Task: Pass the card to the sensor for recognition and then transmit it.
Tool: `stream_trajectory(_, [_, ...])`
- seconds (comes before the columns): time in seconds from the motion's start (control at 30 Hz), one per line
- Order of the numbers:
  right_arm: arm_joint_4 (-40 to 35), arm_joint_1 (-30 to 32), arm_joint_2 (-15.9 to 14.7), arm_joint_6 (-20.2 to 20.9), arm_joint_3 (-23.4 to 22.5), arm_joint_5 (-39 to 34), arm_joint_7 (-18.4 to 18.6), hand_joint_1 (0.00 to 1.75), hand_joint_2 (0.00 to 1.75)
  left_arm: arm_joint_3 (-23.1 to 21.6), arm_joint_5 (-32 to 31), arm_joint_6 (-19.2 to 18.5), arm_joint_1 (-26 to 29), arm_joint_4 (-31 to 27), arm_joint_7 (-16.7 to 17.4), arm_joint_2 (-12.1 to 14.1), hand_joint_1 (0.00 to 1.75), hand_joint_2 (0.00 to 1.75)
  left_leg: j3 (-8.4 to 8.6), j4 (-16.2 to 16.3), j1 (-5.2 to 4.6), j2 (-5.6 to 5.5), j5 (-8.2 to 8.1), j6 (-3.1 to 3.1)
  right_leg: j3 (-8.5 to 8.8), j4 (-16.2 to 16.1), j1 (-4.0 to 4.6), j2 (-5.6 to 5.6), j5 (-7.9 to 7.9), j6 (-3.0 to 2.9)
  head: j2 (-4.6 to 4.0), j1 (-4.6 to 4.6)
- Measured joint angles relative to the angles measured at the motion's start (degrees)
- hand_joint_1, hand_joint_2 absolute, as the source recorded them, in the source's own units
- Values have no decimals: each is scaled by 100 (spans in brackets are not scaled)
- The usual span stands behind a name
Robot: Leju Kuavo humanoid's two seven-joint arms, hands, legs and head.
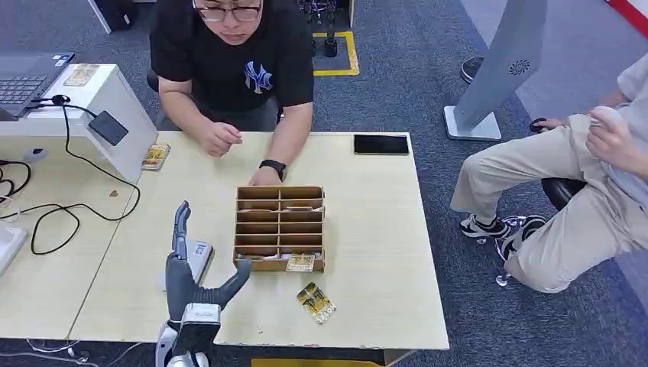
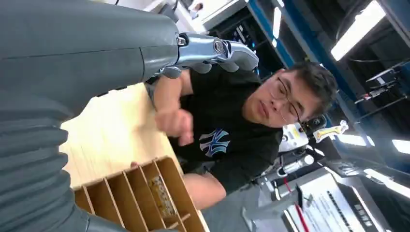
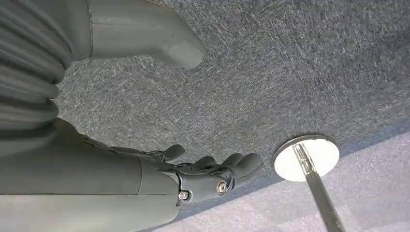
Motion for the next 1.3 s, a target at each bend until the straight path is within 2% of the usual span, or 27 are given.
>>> stream_trajectory(0.13, [2, 1, 0, 0, 0, 7, 0, 0, 175, 0, -226, 97, 3, 0, 94, 4, 0, 175, 0, 0, 0, 0, 0, 0, 0, 0, 0, 0, 0, 0, 0, 2])
stream_trajectory(0.3, [9, 2, 0, 0, 0, 74, 0, 0, 175, -2, -1537, 437, 3, 44, 666, 9, 0, 175, 1, 0, 0, 0, 0, 0, 0, 0, 0, 0, 0, 0, 0, 2])
stream_trajectory(0.43, [26, 1, -4, 0, 0, 122, 0, 0, 175, -57, -2496, 510, 0, 203, 1114, 46, 0, 175, 1, 0, 0, 0, 0, 0, -1, 0, 0, 0, 0, 0, 0, 2])
stream_trajectory(0.53, [37, 3, -7, 0, 0, 122, 0, 0, 175, -112, -2691, 510, -6, 293, 1257, 72, 0, 175, 1, 0, 0, 1, 0, 0, -2, 0, 0, 2, 0, 0, 0, 2])
stream_trajectory(0.7, [59, 3, -9, 0, 0, 127, 0, 0, 175, -216, -3424, 481, -104, 547, 1734, 210, 0, 175, 1, 0, 0, 1, 0, 0, -2, 0, 0, 2, 0, 0, 0, 2])
stream_trajectory(0.9, [61, 5, -11, 0, 4, 127, 4, 0, 175, -308, -3880, 352, -217, 806, 2094, 345, 0, 175, 1, 0, 0, 1, 0, 0, -1, 0, 0, 2, 0, 0, 0, 2])
stream_trajectory(1.3, [61, 17, -11, 0, 15, 127, 13, 0, 175, -372, -4156, 234, -278, 1064, 2341, 472, 0, 175, 1, 0, 0, 1, 0, 0, -2, 0, 0, 2, 0, 0, 0, 2])
